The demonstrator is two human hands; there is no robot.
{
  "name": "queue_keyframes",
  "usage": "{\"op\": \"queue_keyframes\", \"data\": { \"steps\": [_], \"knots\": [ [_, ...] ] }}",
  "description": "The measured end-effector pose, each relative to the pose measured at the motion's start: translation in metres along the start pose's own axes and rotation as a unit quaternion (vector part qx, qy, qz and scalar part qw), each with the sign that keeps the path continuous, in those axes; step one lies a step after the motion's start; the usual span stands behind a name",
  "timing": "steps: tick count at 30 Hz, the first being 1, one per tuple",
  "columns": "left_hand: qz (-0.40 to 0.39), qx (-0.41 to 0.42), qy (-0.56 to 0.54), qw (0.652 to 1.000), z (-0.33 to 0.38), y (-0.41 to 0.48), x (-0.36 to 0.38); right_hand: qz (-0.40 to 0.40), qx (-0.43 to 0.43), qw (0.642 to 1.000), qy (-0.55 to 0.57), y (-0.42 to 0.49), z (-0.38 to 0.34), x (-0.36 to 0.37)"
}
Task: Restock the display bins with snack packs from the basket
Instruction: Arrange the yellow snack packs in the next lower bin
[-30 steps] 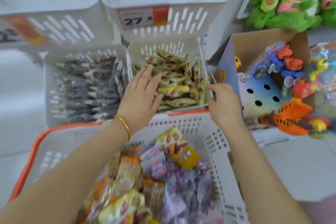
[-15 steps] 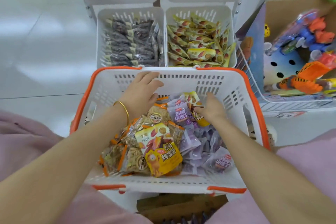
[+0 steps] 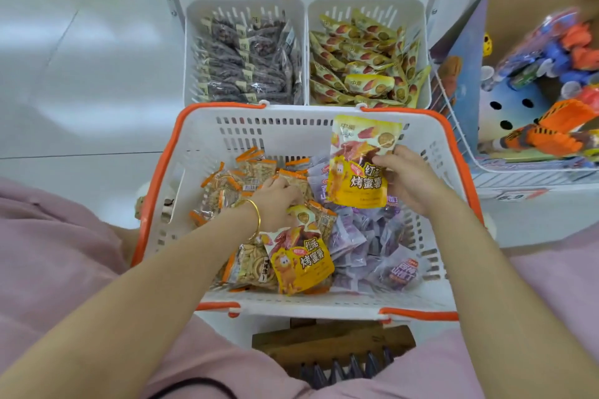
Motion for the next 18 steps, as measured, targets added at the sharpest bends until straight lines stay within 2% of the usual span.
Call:
{"op": "queue_keyframes", "data": {
  "steps": [1,3,8,12,18],
  "knots": [
    [0.002,-0.002,-0.019,1.0,-0.001,0.002,0.0,-0.029,0.024,0.998,0.06,0.0,0.005,0.005],
    [0.005,0.008,-0.056,0.998,0.001,0.004,-0.003,-0.058,0.055,0.991,0.111,-0.001,0.014,0.01],
    [0.038,0.015,-0.24,0.97,0.009,0.002,-0.018,-0.139,0.087,0.983,0.08,-0.005,0.022,0.016],
    [0.11,0.005,-0.316,0.942,-0.004,0.0,-0.042,-0.139,0.089,0.985,0.051,-0.002,0.024,0.016],
    [0.207,0.012,-0.478,0.853,-0.002,0.002,-0.071,-0.171,0.106,0.978,0.061,0.002,0.027,0.021]
  ]
}}
Point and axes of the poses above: each hand's wrist, its own y-axis towards the middle knuckle, its own x-axis out of the palm, z = x × y, the point moved 3 cm from there along y, towards the middle knuckle, and after that the axes turned 11 degrees about x, right-handed, at the moved point
